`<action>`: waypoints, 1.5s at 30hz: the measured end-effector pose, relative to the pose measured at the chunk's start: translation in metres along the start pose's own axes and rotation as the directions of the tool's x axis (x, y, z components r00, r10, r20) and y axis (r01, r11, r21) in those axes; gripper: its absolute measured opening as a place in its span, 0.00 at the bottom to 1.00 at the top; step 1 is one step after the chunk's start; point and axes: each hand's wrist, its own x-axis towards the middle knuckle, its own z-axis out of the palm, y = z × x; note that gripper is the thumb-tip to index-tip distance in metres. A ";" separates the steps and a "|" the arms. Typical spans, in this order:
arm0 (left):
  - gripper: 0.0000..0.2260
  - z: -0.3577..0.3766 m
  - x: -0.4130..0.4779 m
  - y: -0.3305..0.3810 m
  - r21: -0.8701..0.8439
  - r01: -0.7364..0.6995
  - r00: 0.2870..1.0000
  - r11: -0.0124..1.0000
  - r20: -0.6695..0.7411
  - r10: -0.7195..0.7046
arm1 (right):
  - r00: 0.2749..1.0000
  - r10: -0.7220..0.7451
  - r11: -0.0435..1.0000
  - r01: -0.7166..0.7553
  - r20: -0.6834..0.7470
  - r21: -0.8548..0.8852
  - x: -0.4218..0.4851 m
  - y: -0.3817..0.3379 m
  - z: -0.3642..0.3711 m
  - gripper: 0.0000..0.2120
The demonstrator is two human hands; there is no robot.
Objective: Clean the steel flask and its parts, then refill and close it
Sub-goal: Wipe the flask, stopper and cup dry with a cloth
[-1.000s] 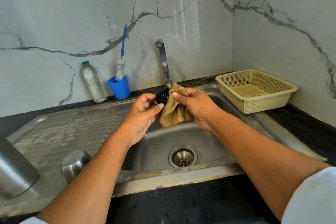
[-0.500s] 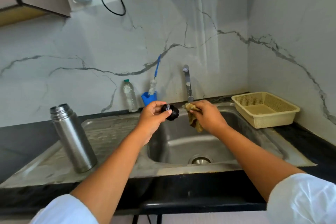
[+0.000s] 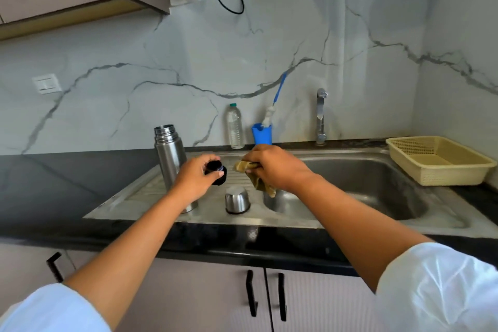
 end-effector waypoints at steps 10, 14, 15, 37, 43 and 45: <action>0.17 0.016 -0.014 -0.046 0.157 0.157 0.984 0.975 0.064 -0.169 | 0.996 0.072 0.988 -0.063 0.062 -0.140 -0.013 -0.011 0.020 0.16; 0.18 0.024 -0.016 -0.047 0.175 0.149 0.982 0.973 0.092 -0.167 | 0.993 0.097 0.986 -0.088 0.061 -0.142 -0.018 -0.009 0.021 0.15; 0.18 0.025 -0.016 -0.046 0.175 0.145 0.982 0.974 0.093 -0.163 | 0.993 0.104 0.985 -0.094 0.063 -0.141 -0.019 -0.008 0.022 0.15; 0.35 0.035 -0.001 -0.003 0.423 -0.242 0.917 0.873 0.393 0.064 | 0.971 0.240 0.965 -0.238 0.001 -0.112 -0.033 0.021 0.009 0.18; 0.32 0.048 0.011 0.003 0.532 -0.272 0.902 0.802 0.431 0.020 | 0.960 0.278 0.960 -0.278 -0.032 -0.023 -0.044 0.042 -0.009 0.15; 0.31 0.049 0.015 0.004 0.521 -0.261 0.894 0.812 0.447 0.001 | 0.957 0.289 0.957 -0.289 -0.035 -0.010 -0.048 0.050 -0.015 0.16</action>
